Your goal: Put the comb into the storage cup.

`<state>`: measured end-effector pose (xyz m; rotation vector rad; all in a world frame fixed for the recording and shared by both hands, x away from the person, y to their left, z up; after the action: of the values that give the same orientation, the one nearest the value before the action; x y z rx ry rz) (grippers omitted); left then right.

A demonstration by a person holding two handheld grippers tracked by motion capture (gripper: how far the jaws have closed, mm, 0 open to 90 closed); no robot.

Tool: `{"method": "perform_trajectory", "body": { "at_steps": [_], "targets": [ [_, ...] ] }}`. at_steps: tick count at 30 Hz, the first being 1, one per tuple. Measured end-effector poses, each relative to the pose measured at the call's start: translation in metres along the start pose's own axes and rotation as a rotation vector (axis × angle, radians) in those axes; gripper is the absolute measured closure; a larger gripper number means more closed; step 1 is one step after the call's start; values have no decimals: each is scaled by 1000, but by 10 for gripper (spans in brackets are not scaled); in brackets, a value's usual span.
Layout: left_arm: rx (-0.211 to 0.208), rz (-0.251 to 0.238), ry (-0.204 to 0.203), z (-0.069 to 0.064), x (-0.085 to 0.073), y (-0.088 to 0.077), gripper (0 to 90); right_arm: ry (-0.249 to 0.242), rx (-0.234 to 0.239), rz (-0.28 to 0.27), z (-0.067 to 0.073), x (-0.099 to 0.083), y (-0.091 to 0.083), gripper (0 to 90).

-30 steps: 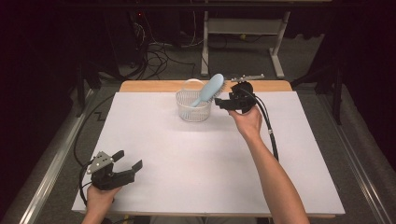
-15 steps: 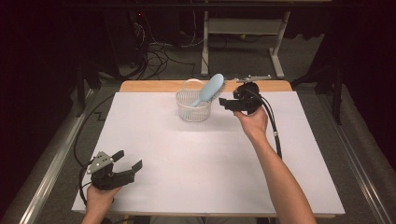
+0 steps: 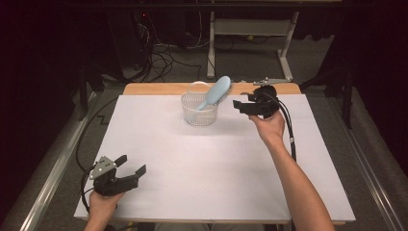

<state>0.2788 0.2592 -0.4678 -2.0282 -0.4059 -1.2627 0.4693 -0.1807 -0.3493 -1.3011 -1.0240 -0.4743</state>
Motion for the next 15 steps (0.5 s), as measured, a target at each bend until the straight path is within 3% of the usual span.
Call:
{"method": "perform_trajectory", "body": {
  "at_steps": [15],
  "targets": [
    [6,-1,-5,2,0,-1,144,-12,-3,-24,-8,-3,-14,325]
  ]
}}
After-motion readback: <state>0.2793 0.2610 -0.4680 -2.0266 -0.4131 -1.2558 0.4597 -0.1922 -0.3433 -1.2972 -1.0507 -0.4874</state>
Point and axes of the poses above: each handheld gripper's, and its own axes: y roughly forward along the jaws, x roughly out of its top, z roughly to its left, the point moved 1 cm from there along y, roughly forward along the jaws, and after that the axes turned 15 degrees about -x, right-handed, at the moved point
